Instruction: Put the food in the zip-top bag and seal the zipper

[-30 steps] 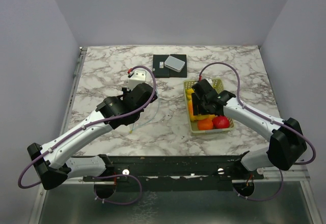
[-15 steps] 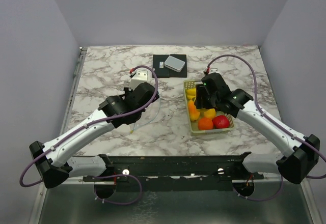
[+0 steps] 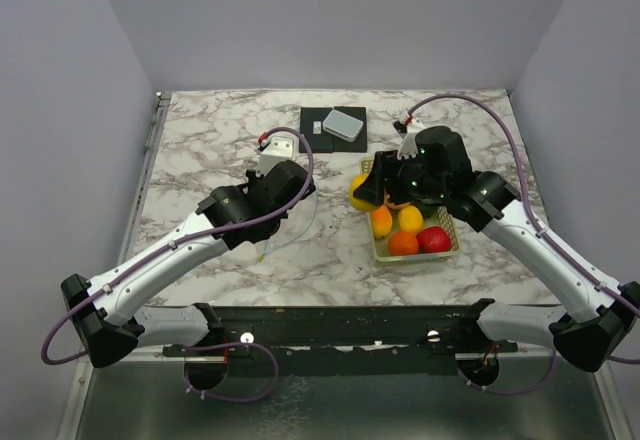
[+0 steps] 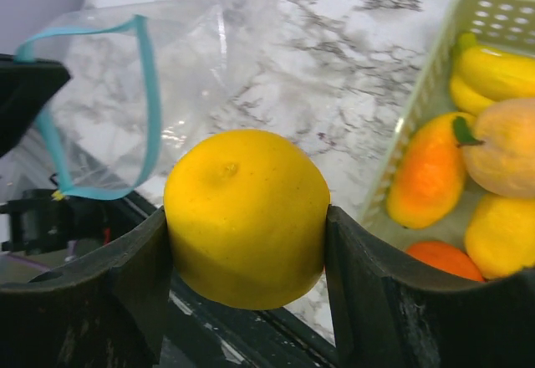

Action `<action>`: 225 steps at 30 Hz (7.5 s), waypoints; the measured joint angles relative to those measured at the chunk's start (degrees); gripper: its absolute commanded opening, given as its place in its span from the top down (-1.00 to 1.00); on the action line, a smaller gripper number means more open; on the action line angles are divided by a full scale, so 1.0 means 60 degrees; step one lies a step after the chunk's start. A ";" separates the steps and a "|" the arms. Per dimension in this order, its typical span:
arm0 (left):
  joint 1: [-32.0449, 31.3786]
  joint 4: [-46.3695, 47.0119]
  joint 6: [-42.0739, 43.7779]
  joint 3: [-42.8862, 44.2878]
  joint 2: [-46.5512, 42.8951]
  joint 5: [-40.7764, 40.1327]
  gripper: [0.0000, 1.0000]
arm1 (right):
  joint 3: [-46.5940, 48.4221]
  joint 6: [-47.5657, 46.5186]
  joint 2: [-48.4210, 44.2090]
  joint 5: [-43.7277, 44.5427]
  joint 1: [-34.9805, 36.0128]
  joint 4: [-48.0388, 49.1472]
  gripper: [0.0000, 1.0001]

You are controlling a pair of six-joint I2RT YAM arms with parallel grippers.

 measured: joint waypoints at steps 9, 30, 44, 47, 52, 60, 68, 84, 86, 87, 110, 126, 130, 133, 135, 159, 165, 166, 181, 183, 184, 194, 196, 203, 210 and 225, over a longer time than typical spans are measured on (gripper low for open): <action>0.0000 0.0051 0.0044 0.0000 0.0004 0.0102 1.00 | 0.0393 0.0550 0.0018 -0.1432 0.0357 0.1111 0.55; 0.0000 0.0193 0.0047 0.0098 0.0004 0.0503 1.00 | 0.1344 0.0940 0.2113 -0.0885 0.2277 0.1985 0.54; 0.0000 0.0335 0.0044 0.0390 -0.0047 0.0965 1.00 | 0.1377 0.0900 0.3340 0.1577 0.3140 0.1271 0.27; 0.0000 0.0342 0.0044 0.0393 -0.0091 0.0976 1.00 | 0.1377 0.0911 0.3592 0.2033 0.3206 0.1013 0.21; 0.0000 0.0291 0.0040 0.0437 -0.0248 0.0958 1.00 | 0.1344 0.1002 0.3745 0.2721 0.3242 0.0594 0.20; -0.0004 0.0186 -0.0036 0.0579 -0.0463 0.0965 1.00 | 0.1086 0.1184 0.3778 0.2860 0.3253 0.0576 -0.20; 0.0000 0.0182 -0.0102 0.0572 -0.0463 0.0965 1.00 | 0.1086 0.1264 0.3778 0.2320 0.3253 0.0831 -0.72; 0.0000 0.0211 -0.0109 0.0189 -0.0463 0.0965 1.00 | 0.1053 0.1359 0.2422 0.1927 0.3253 0.1082 -0.84; 0.0000 0.0233 -0.0106 0.0153 -0.0459 0.0962 1.00 | 0.0998 0.1373 0.2004 0.2055 0.3253 0.1078 -0.83; 0.0000 0.0237 -0.0106 0.0146 -0.0459 0.0962 1.00 | 0.0965 0.1399 0.1821 0.2131 0.3253 0.1075 -0.83; 0.0000 0.0375 -0.0098 0.0120 -0.0452 0.0965 1.00 | -0.1683 0.2499 -0.0619 0.4073 0.3249 -0.0681 -0.31; 0.0000 0.0401 -0.0102 0.0120 -0.0452 0.0965 1.00 | -0.2306 0.4113 0.0415 0.2076 0.3249 0.1530 -0.07; 0.0000 0.0404 -0.0102 0.0120 -0.0448 0.0969 1.00 | -0.2302 0.4313 0.0911 0.1971 0.3253 0.1869 -0.02; 0.0000 0.0408 -0.0102 0.0120 -0.0448 0.0969 1.00 | -0.2280 0.4382 0.1260 0.1942 0.3249 0.2025 0.05; 0.0000 0.0408 -0.0102 0.0120 -0.0433 0.0969 1.00 | -0.2255 0.4455 0.1461 0.1945 0.3249 0.2102 0.11; 0.0000 0.0412 -0.0098 0.0120 -0.0423 0.1038 1.00 | -0.1432 0.4437 0.2135 0.2004 0.3253 0.2437 0.86; 0.0000 0.0412 -0.0098 0.0117 -0.0419 0.1035 1.00 | -0.1308 0.4302 0.2098 0.2109 0.3249 0.2269 0.15; 0.0000 0.0412 -0.0095 0.0117 -0.0419 0.1035 1.00 | -0.1264 0.4280 0.2091 0.2153 0.3249 0.2222 0.10; 0.0000 0.0423 -0.0062 0.0018 -0.0419 0.1035 1.00 | -0.0448 0.3271 0.1096 0.4564 0.3202 0.0062 -0.70; 0.0000 0.0423 -0.0062 0.0018 -0.0419 0.1035 1.00 | -0.0448 0.3158 0.1002 0.4790 0.3093 -0.0127 -0.79; 0.0000 0.0423 -0.0062 0.0018 -0.0419 0.1035 1.00 | -0.0448 0.3085 0.0965 0.4885 0.3024 -0.0197 -0.84; 0.0000 0.0419 -0.0066 0.0022 -0.0455 0.0994 1.00 | -0.0448 0.2186 0.0943 0.5304 0.1464 -0.0528 -1.00; 0.0000 0.0401 -0.0066 0.0036 -0.0488 0.0936 1.00 | -0.0448 0.2004 0.0947 0.5238 0.1024 -0.0521 -1.00; 0.0011 0.0379 -0.0029 0.0186 -0.0616 0.0597 1.00 | -0.0463 0.1574 0.1180 0.4677 -0.0175 -0.0390 -1.00; 0.0051 0.0368 0.0106 0.0248 -0.0616 0.0029 1.00 | -0.0463 0.1297 0.1880 0.4131 -0.0962 -0.0200 -1.00; 0.0197 0.0477 0.0444 0.0211 -0.0423 -0.0514 1.00 | -0.0463 0.1231 0.3388 0.3286 -0.2149 0.0364 -1.00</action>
